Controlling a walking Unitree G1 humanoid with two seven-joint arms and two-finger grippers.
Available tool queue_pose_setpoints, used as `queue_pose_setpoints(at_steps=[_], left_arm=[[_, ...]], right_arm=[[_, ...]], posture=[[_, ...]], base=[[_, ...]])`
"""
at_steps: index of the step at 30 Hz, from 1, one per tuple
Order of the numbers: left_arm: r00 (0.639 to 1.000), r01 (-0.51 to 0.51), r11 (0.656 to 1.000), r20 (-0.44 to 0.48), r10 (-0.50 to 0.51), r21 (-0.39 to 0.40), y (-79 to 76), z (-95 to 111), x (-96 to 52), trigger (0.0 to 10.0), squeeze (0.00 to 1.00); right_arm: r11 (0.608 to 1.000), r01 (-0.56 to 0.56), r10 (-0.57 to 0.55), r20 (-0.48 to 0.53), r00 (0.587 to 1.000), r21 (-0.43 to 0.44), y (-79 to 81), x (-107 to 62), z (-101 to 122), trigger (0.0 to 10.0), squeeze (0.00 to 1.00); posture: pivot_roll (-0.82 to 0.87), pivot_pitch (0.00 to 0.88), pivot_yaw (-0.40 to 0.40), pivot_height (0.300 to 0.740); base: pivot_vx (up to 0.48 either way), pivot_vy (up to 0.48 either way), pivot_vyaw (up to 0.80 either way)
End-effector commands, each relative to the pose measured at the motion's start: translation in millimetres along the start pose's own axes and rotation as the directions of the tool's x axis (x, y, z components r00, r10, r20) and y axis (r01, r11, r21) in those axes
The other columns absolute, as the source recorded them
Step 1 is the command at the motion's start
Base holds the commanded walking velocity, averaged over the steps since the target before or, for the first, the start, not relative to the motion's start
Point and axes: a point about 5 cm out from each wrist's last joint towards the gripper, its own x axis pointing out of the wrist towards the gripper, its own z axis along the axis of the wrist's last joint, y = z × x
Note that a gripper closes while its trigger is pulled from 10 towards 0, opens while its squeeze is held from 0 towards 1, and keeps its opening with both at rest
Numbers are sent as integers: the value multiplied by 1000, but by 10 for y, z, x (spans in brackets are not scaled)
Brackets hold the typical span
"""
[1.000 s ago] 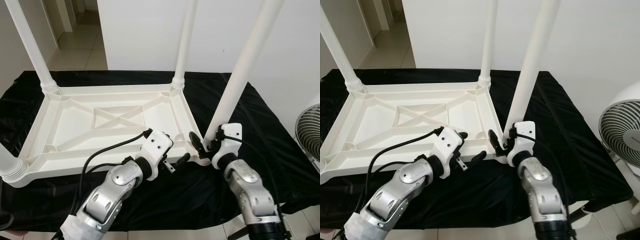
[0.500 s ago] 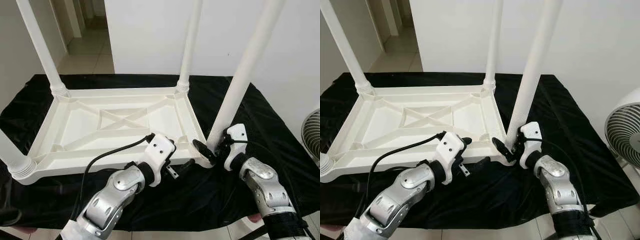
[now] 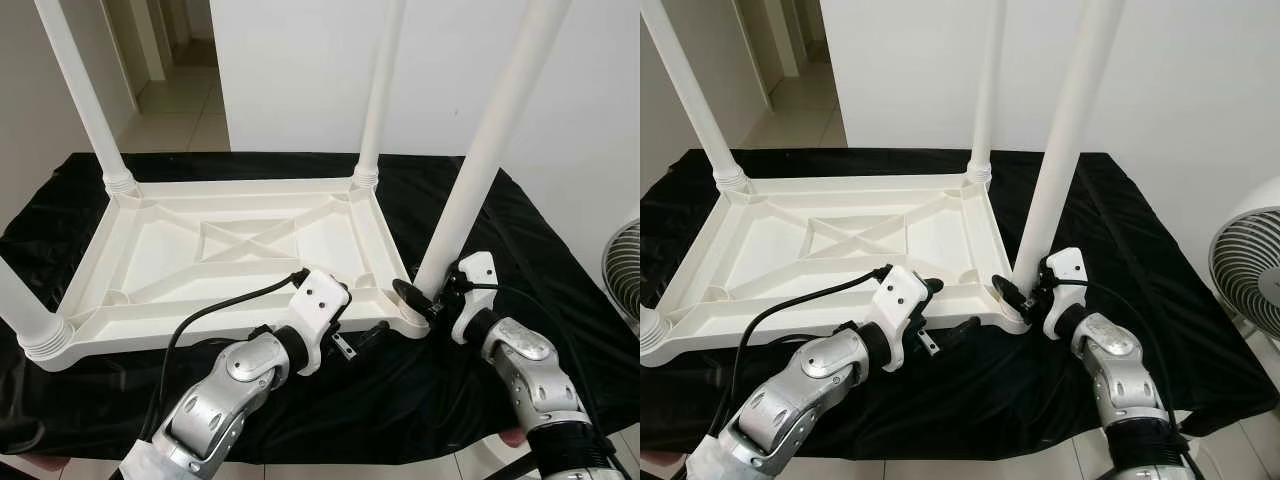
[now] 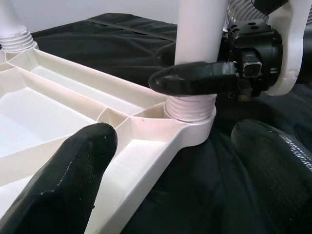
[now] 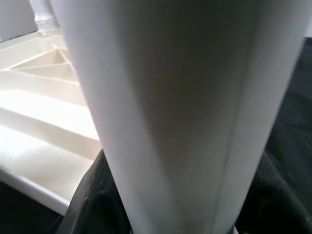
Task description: Building children table
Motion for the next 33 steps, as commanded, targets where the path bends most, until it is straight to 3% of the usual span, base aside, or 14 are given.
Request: queue_pose_setpoints(at_steps=[1,10,13,17,18,21,24,28,30,33], left_arm=[[992,120,993,-32,-120,-6,-80,-70,3,10000,0],[993,115,993,-34,-115,-7,-74,-98,48,10000,0],[993,109,994,-37,-109,-2,-51,-108,67,10000,0],[994,103,995,-37,-102,6,0,-100,77,10000,0],[994,103,995,-37,-102,6,0,-100,77,10000,0],[995,97,995,-37,-97,10,17,-104,83,10000,0],[995,96,995,-35,-96,9,17,-103,89,10000,0],[995,97,995,-32,-97,8,13,-102,94,10000,0],[994,101,995,-31,-100,10,9,-106,98,10000,0],[994,104,994,-31,-104,14,13,-105,100,10000,0]], right_arm=[[999,34,-31,-67,997,35,83,-23,-176,0,0],[987,145,-143,-27,989,70,260,-45,-155,0,0],[969,230,-227,-36,973,95,332,-45,-154,0,0],[905,409,-404,-68,912,115,469,-20,-149,0,0],[905,409,-404,-68,912,115,469,-20,-149,0,0],[847,510,-498,-110,860,150,585,18,-161,0,0],[857,490,-479,-104,872,157,702,68,-133,0,0],[870,463,-457,-76,886,172,743,77,-84,0,0],[878,448,-445,-54,894,168,726,68,-40,10000,0],[887,431,-430,-39,902,168,655,57,-20,10000,0]], posture=[[-2,15,-8,740],[-20,10,-6,740],[-23,5,-6,740],[-24,7,-9,740],[-24,7,-9,740],[-25,7,-10,740],[-23,6,-9,740],[-24,1,-7,740],[-23,0,-6,740],[-21,0,-7,740]], base=[[0,0,0],[0,0,0],[0,0,0],[0,0,0],[0,0,0],[0,0,0],[0,0,0],[0,0,0],[0,0,0],[0,0,0]])
